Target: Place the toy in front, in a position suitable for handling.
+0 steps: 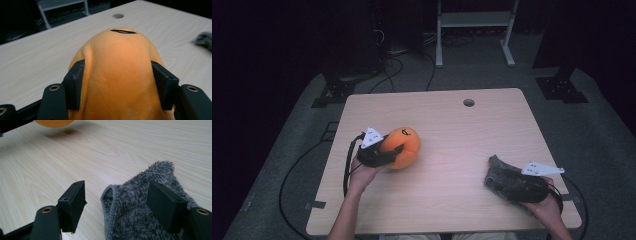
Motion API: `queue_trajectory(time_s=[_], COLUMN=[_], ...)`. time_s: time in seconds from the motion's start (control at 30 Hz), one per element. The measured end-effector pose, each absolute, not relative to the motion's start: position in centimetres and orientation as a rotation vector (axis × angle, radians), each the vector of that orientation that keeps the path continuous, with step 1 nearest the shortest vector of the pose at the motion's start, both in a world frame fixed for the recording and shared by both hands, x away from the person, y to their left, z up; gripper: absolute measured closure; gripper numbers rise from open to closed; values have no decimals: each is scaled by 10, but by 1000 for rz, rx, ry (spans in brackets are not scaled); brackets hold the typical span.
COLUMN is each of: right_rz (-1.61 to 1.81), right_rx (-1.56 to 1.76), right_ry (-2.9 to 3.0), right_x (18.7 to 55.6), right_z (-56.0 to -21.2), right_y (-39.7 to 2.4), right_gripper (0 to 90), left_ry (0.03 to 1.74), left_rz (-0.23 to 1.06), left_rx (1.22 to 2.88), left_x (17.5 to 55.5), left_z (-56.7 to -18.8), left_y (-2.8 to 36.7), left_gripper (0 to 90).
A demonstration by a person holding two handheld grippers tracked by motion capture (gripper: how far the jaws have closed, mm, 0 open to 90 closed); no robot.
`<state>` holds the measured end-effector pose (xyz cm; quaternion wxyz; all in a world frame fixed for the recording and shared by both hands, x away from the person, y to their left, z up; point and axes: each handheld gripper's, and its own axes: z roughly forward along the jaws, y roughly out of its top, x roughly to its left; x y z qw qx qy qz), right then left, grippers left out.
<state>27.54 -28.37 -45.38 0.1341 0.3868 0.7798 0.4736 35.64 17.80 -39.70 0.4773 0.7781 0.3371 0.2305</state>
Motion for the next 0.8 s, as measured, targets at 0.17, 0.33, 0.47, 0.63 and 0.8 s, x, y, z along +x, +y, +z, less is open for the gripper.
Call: queue_trajectory(time_s=[0.17,0.33,0.47,0.63,0.8], right_rz=[1375,1375,1381,1383,1380], right_rx=[1129,1131,1142,1149,1153], right_ry=[2255,2246,2227,2213,2204], right_x=[276,276,276,275,274], right_z=[-454,-453,-452,-451,-451], right_y=[-285,-286,-290,-294,-296], right_gripper=[298,298,298,299,298], left_ry=[726,639,598,540,499], left_rz=[518,467,430,397,366], left_rx=[1939,1947,1977,2031,2036], left_x=[351,347,346,344,339], left_z=[-393,-390,-393,-398,-403], left_y=[152,125,109,91,80], left_gripper=[370,367,364,360,353])
